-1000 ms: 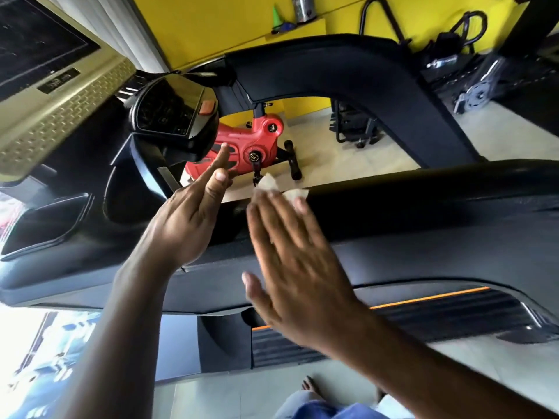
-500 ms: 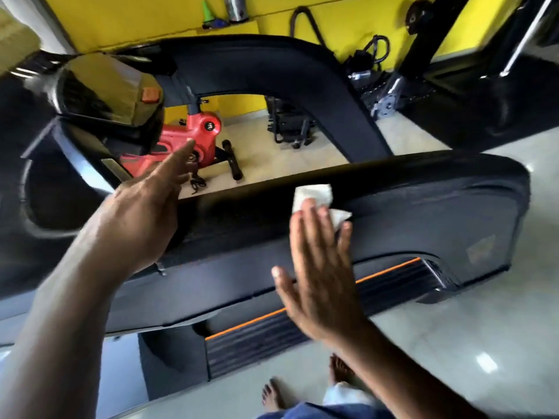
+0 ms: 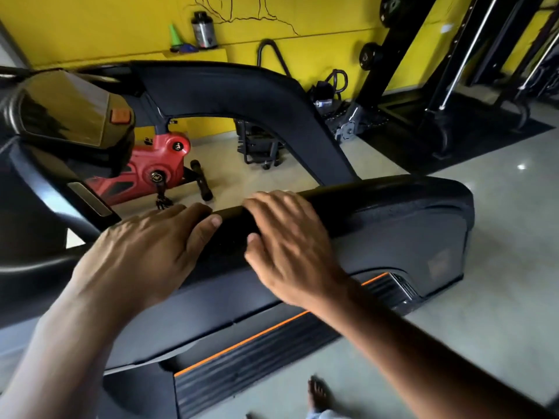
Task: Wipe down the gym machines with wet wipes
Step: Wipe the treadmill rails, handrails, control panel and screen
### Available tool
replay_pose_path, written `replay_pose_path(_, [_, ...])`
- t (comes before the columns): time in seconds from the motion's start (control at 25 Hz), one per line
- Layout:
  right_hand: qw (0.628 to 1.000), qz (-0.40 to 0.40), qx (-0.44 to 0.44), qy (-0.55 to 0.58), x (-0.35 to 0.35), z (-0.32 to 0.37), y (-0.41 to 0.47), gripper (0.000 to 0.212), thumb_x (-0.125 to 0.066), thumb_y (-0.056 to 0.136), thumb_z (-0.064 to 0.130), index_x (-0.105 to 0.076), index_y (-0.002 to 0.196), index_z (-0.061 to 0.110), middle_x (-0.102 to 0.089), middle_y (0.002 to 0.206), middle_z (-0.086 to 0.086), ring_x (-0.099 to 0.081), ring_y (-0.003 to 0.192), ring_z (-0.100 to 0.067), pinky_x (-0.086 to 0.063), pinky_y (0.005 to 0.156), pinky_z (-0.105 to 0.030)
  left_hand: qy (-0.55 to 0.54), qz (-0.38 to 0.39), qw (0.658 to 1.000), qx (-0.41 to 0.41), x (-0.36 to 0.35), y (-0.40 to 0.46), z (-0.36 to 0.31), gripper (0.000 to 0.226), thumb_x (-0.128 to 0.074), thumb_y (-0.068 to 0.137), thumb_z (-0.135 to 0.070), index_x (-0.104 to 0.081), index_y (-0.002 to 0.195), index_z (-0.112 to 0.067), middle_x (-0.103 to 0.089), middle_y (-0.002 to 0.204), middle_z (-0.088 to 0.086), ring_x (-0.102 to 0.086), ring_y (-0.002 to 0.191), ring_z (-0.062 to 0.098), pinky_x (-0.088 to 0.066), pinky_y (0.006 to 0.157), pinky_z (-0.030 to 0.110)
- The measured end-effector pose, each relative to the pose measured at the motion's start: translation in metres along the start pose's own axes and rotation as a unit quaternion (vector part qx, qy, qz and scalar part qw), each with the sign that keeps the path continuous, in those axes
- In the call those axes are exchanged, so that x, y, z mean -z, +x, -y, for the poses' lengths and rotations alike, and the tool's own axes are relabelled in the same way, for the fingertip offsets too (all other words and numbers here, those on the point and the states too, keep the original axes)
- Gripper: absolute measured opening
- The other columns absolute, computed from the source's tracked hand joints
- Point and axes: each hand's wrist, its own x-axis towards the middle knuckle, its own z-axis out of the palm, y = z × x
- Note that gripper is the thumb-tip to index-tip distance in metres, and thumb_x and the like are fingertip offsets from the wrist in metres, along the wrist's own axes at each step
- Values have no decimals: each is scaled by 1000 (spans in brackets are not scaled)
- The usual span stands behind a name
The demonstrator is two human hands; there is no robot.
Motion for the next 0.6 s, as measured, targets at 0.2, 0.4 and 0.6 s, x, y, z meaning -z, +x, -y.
replay_pose_path(0.2, [996, 61, -60, -36, 21, -84, 0, 54, -25, 97, 39, -65, 119, 12, -68, 115, -7, -59, 108, -30, -42, 99, -42, 1, 3, 1000, 1, 2, 0, -1, 63, -6, 96, -71, -52, 126, -41, -68, 123, -9, -67, 113, 25, -56, 85, 42])
replay_pose_path(0.4, [976, 210, -51, -19, 15, -46, 50, 54, -11, 92, 53, -47, 71, 19, -61, 77, 2, -57, 75, -23, -33, 71, -38, -7, 69, 998, 9, 4, 10, -1, 74, 1, 88, -82, -47, 132, -48, -63, 132, -17, -62, 123, 19, -52, 94, 42])
replay_pose_path(0.6, [995, 101, 2, -5, 9, -41, 24, 55, -17, 100, 56, -60, 98, 23, -67, 95, 3, -59, 94, -22, -44, 86, -42, -15, 132, 991, -13, 6, 24, -3, 80, 3, 83, -88, -42, 137, -51, -61, 138, -16, -57, 127, 17, -47, 103, 42])
